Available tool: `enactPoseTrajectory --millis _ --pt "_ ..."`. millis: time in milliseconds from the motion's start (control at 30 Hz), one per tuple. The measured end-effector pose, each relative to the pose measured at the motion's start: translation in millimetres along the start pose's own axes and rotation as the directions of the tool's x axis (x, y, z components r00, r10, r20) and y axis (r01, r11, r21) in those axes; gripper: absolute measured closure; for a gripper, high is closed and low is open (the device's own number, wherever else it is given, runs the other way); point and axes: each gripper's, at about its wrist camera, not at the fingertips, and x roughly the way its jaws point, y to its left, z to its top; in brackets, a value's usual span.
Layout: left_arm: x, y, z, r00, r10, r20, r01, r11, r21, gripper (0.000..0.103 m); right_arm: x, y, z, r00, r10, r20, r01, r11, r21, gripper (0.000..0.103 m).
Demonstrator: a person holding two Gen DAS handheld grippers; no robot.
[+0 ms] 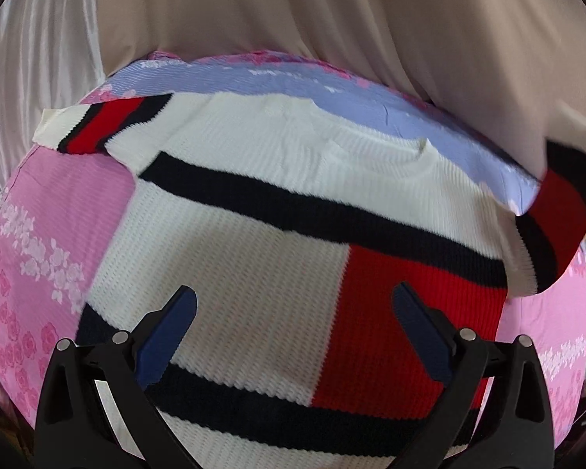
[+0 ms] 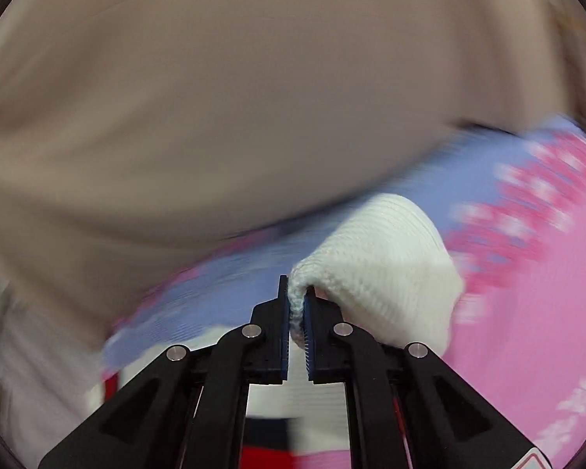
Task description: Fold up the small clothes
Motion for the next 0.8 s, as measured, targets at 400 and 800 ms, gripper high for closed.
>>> enactPoseTrajectory --millis 400,800 --pt "60 65 69 0.976 -0.218 -0.005 0.209 0.945 -0.252 0.005 49 68 -144 0.973 -0.008 -0.229 -0.017 0.994 -0.109 0.051" --pt "163 37 115 0.965 -0.245 -0.091 0.198 0.914 -0.353 0.092 60 -45 -178 0.951 0.059 -0.305 0.048 0.943 0.330 0.049"
